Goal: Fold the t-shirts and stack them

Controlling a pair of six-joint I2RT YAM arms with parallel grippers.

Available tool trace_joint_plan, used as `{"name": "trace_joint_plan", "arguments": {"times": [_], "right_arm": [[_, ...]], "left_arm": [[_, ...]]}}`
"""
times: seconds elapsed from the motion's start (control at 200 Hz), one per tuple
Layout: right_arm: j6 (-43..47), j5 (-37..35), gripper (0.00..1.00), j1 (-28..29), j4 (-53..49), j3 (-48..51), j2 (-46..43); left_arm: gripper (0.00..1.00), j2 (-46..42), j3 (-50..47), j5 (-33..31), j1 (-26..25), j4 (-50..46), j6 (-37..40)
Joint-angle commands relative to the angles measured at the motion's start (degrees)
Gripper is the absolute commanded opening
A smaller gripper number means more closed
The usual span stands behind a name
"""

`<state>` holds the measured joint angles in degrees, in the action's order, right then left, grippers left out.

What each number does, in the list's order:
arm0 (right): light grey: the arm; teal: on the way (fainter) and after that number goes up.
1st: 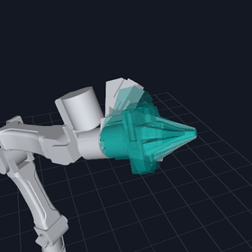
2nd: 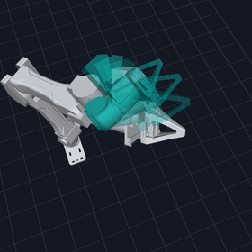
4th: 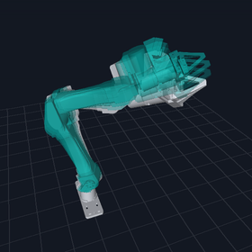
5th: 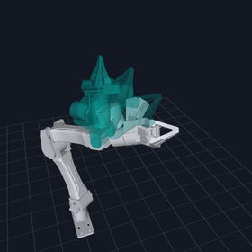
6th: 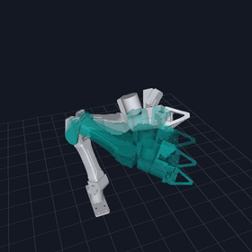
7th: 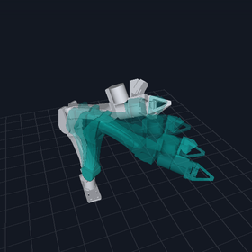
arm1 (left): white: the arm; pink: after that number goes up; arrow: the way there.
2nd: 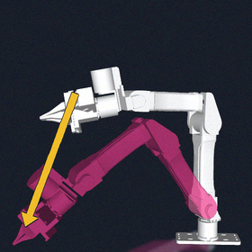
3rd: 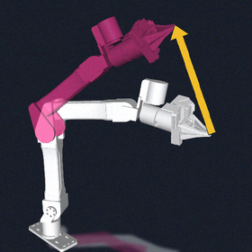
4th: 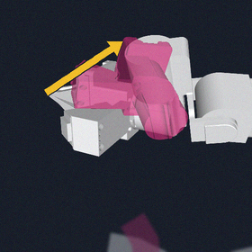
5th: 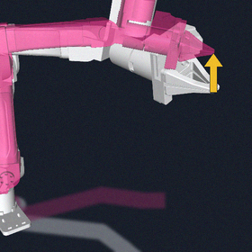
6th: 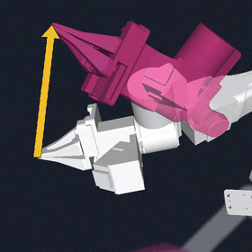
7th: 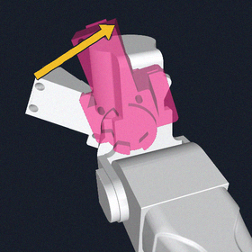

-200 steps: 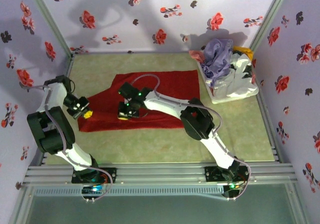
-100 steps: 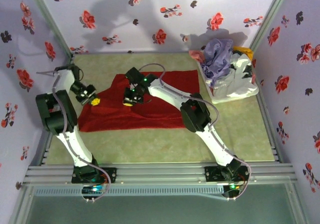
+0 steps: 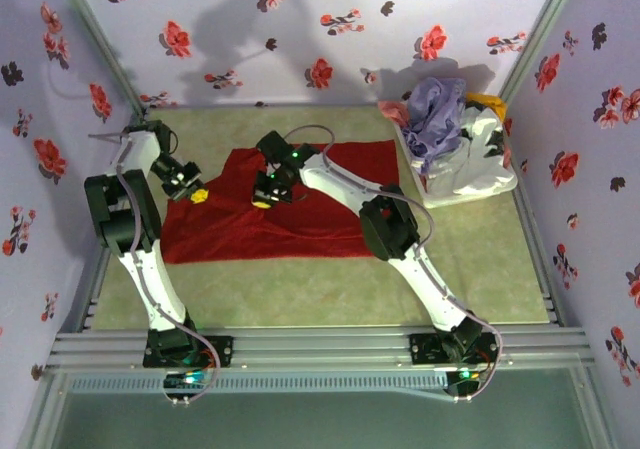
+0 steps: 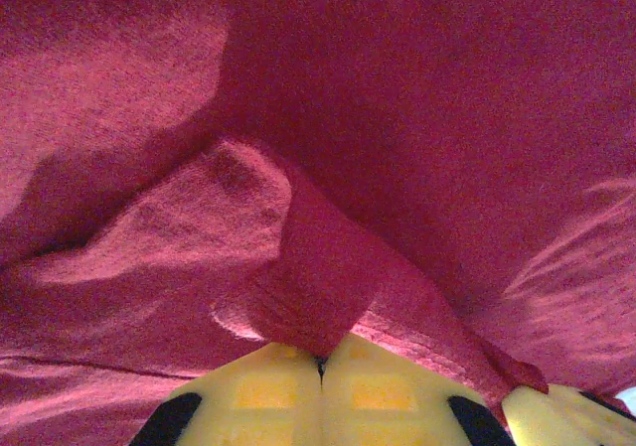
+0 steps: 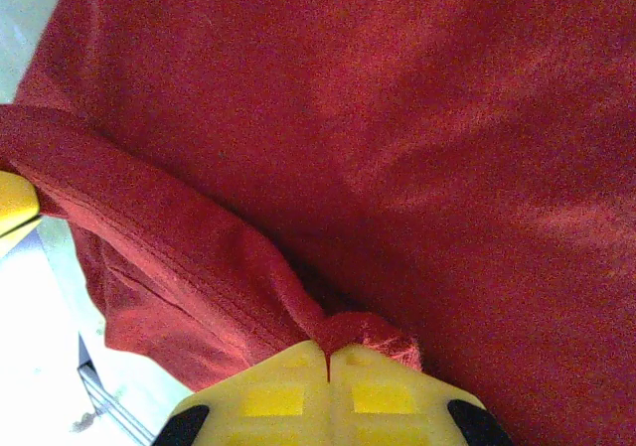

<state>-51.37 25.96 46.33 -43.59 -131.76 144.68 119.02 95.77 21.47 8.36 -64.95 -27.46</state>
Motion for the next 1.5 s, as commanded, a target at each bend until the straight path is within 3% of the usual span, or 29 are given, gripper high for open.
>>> {"name": "trace_joint_plan", "arguments": {"times": [0.0, 0.23, 0.29, 0.34, 0.42, 0.615, 0.72, 0.875, 1.065, 1.495], "right_arm": [[1.30, 0.76, 0.05, -2.08, 1.16, -3.80, 2.38], [0.27, 2.46, 0.06, -3.41, 1.14, -9.99, 6.41], [0.09, 3.64, 0.17, -3.54, 1.36, -10.87, 7.54], [0.30, 4.30, 0.32, -3.72, 1.23, -11.28, 8.23], [1.08, 4.90, 0.42, -4.13, 0.29, -11.30, 8.13], [7.33, 2.00, 0.48, -5.04, -6.02, -9.87, 2.06], [10.22, -0.59, 0.49, -5.18, -6.92, -2.27, -5.23], [9.41, -1.34, 0.51, -5.43, -0.63, 13.39, -17.26], [9.61, -2.48, 0.53, -5.58, 2.08, 24.52, -27.26], [9.36, -2.48, 0.53, -8.48, 5.53, 41.76, -37.59]], "left_arm": [[0.00, 1.59, 2.62, -0.56, -0.01, -0.18, -2.54], [0.00, 3.65, 5.79, -1.22, -0.01, -1.59, -2.68], [0.00, 3.59, 5.60, -0.84, -0.01, -0.35, -2.86], [0.07, 3.26, 5.06, 0.21, 0.06, 1.25, -3.32], [0.20, 3.24, 4.78, 4.05, 0.33, 3.84, -4.53], [0.50, -0.15, 4.20, 6.11, 0.42, 7.36, -6.24], [0.54, -5.15, -1.63, 5.51, 0.39, 9.99, -7.75], [0.63, -9.98, -11.23, 6.59, -1.93, 12.83, -8.44], [0.67, -10.98, -18.99, 8.40, -4.47, 21.30, -12.69], [0.68, -2.62, -13.44, 10.56, -5.46, 25.58, -16.34]]}}
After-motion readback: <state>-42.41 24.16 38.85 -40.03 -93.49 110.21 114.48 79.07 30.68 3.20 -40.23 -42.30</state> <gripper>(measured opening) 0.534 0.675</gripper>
